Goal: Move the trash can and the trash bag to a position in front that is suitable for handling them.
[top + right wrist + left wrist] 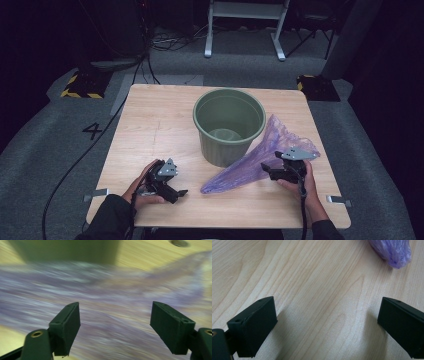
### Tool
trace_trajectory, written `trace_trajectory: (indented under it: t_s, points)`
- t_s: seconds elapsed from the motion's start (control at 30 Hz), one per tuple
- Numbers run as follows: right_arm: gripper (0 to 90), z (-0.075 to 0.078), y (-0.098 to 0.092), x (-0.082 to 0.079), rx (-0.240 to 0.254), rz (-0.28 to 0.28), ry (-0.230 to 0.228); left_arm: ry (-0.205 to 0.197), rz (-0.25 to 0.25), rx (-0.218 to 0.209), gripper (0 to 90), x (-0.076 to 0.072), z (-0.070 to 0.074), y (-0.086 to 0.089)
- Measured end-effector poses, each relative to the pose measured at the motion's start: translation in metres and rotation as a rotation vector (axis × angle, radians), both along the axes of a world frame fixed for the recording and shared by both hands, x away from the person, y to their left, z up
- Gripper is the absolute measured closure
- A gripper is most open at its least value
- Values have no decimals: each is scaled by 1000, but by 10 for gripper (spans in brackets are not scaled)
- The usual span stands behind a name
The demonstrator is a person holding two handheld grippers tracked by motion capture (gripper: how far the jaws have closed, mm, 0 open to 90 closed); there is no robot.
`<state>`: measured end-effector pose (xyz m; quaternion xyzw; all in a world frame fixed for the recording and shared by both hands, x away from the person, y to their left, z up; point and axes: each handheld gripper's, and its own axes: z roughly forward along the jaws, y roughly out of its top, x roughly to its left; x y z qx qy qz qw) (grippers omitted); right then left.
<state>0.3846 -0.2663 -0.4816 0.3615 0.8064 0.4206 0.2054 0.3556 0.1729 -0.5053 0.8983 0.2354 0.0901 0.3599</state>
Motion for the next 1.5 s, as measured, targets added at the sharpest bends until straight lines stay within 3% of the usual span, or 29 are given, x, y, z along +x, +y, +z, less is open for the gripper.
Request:
trace_trajectory:
  t_s: [0.07,0.2,0.33,0.53,0.77,1.1,1.33,1.5]
  points:
    - [187,0,7,-4,19,23,15,0,0,0,18,0,0,0]
    - [160,-7,22,-8,-18,70,29,0,0,0,18,0,0,0]
    - [159,-11,29,-1,-27,55,54,0,-1,0,18,0,0,0]
    - [177,-20,32,7,-89,31,98,0,0,0,18,0,0,0]
    - [204,-22,30,12,-77,20,119,-1,2,1,15,0,0,0]
    - [662,-21,12,22,-43,-9,85,-1,15,2,16,-3,0,4]
    - [817,-21,8,24,-41,-7,82,-1,31,0,16,-7,0,9]
    - [874,-20,6,23,-40,-6,45,-2,35,0,18,-9,0,14]
